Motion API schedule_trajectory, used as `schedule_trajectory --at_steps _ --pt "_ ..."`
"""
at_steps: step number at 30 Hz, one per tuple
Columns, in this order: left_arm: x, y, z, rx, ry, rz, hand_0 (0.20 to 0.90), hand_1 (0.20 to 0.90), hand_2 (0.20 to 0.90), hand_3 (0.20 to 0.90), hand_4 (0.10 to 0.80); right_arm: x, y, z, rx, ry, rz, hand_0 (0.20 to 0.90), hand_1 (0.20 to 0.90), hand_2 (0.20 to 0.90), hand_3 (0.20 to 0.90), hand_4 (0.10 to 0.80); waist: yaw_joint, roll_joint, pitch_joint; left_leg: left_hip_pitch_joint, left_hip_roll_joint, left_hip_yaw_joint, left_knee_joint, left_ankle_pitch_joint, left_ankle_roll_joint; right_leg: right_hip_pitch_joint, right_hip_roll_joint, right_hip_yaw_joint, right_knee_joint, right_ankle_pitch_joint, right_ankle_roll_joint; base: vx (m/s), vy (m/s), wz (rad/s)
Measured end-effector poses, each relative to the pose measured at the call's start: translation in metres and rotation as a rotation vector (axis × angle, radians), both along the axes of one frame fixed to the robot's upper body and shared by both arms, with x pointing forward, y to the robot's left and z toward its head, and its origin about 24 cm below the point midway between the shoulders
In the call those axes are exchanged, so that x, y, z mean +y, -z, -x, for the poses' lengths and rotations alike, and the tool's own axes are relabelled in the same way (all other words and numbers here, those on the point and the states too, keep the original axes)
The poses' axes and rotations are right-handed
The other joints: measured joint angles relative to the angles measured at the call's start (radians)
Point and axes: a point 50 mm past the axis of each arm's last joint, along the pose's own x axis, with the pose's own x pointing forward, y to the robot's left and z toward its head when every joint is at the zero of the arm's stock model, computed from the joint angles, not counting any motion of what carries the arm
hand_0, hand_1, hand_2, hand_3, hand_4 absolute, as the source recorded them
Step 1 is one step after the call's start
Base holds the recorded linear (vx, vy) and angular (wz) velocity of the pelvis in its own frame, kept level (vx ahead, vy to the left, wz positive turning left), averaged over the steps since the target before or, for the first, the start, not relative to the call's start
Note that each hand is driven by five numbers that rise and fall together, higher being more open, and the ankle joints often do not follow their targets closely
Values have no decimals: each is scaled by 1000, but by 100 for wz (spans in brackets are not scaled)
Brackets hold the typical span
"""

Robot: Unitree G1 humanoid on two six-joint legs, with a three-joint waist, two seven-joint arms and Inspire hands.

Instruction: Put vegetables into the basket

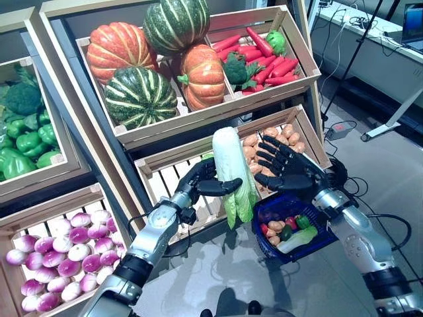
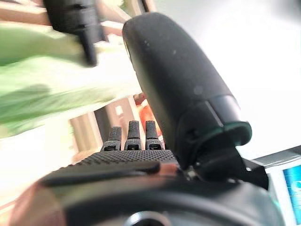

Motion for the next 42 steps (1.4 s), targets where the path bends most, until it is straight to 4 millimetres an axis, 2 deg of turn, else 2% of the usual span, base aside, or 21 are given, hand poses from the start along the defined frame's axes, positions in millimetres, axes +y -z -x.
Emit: schedule_trajectory --at_steps 3,8,12,16,20,25,34,39,40,42 --pt "-7 0 0 -20 25 -63 300 300 300 300 400 7 -11 -5 -65 -9 -16 900 900 900 900 800 8 0 0 0 0 -1 0 0 0 0 -1 -1 0 0 0 0 0 0" --pt "-23 4 2 -32 88 -137 300 300 300 300 400 12 -41 -13 -244 19 -8 900 900 900 900 800 24 0 0 -1 -2 -2 0 0 0 0 -1 -1 0 0 0 0 0 0" --pt "-20 15 2 -7 75 -174 300 300 300 300 400 17 -59 -19 -314 16 -23 900 900 900 900 800 23 0 0 -1 -2 -3 0 0 0 1 0 -1 0 0 0 0 0 0" --pt "-17 19 2 5 66 -188 300 300 300 300 400 18 -61 -19 -318 12 -25 900 900 900 900 800 25 1 0 -1 -1 -3 0 0 0 1 0 -2 0 0 0 0 0 0" --pt "-18 16 2 -22 71 -179 300 300 300 300 400 25 -54 -20 -281 -15 -19 900 900 900 900 800 25 1 0 -1 0 -4 0 1 0 2 -2 -3 0 0 0 0 0 0" --pt "-23 10 2 -64 75 -183 300 300 300 300 400 37 -33 -22 -170 -63 6 900 900 900 900 800 25 1 0 1 0 -6 0 1 0 5 -2 -7 0 0 0 0 0 0" --pt "-17 15 4 -49 73 -239 300 300 300 300 400 38 -15 -29 -67 -60 -39 900 900 900 900 800 30 -4 3 2 -1 -21 2 3 -1 13 -3 -26 -2 0 0 -2 -4 4" --pt "-20 17 7 -34 98 -255 300 300 300 300 400 32 10 -33 47 -29 -20 900 900 900 900 800 53 -8 1 3 -1 -25 2 4 0 15 -4 -29 -2 0 0 1 0 1" --pt "-25 10 7 -65 115 -236 300 300 300 300 400 32 30 -33 150 -31 8 900 900 900 900 800 64 -12 1 3 -1 -29 2 5 -1 17 -4 -32 -2 0 0 3 2 5" --pt "-22 11 8 -61 116 -247 300 300 300 300 400 38 41 -30 207 -57 -30 900 900 900 900 800 67 -13 2 2 -1 -30 2 5 -1 16 -4 -32 -2 0 0 2 2 2"
